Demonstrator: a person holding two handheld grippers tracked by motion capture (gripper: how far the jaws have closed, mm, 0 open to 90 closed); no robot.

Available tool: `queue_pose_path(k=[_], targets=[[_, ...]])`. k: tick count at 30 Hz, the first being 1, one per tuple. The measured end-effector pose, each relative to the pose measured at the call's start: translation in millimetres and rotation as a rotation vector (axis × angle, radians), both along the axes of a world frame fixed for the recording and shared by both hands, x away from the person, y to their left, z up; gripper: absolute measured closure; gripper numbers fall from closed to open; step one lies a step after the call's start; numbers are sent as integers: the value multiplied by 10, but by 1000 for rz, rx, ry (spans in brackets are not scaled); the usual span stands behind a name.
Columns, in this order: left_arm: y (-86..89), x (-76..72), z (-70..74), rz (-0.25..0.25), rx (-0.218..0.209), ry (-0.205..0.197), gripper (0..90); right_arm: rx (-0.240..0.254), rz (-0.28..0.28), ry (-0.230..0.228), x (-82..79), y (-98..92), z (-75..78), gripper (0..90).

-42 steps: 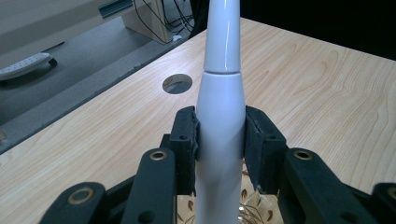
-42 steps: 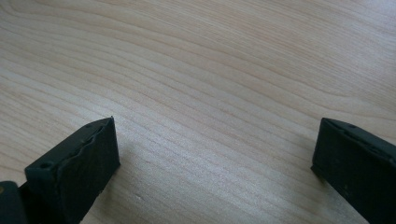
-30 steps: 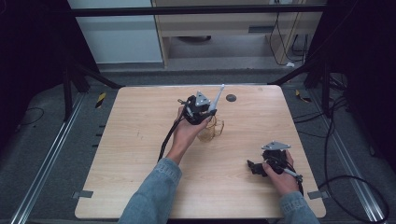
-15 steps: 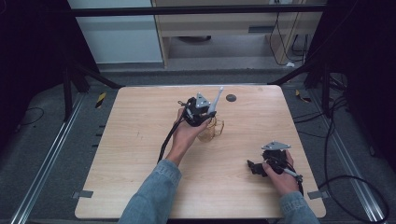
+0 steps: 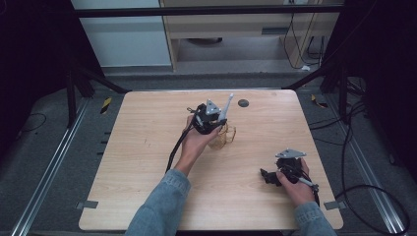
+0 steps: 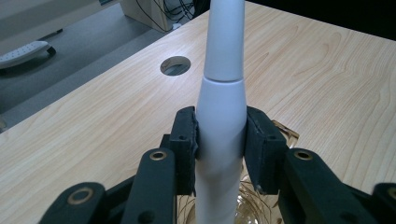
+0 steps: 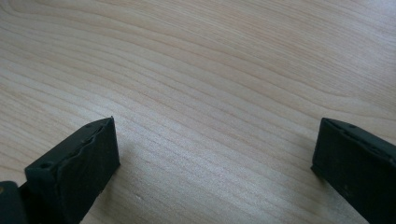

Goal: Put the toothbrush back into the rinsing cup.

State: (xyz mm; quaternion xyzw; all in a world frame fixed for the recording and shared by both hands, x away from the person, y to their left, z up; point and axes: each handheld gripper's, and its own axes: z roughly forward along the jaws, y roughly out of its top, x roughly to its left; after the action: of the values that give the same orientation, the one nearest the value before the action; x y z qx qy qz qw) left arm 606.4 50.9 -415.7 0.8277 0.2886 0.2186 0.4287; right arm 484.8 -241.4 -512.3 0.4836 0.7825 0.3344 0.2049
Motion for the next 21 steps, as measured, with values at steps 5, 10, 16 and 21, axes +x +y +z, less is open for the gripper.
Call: queue_pose_path(k=[5, 10, 16, 21], targets=[[-7, 3, -7, 1, -5, 8, 664, 0, 0, -1, 0, 0, 0, 6], [-2, 13, -8, 11, -16, 19, 663, -2, 1, -2, 1, -1, -2, 6], [31, 63, -10, 40, -50, 50, 662, -1, 0, -1, 0, 0, 0, 6], [20, 83, -7, 41, -50, 58, 659, -5, 1, -5, 2, -1, -4, 6]])
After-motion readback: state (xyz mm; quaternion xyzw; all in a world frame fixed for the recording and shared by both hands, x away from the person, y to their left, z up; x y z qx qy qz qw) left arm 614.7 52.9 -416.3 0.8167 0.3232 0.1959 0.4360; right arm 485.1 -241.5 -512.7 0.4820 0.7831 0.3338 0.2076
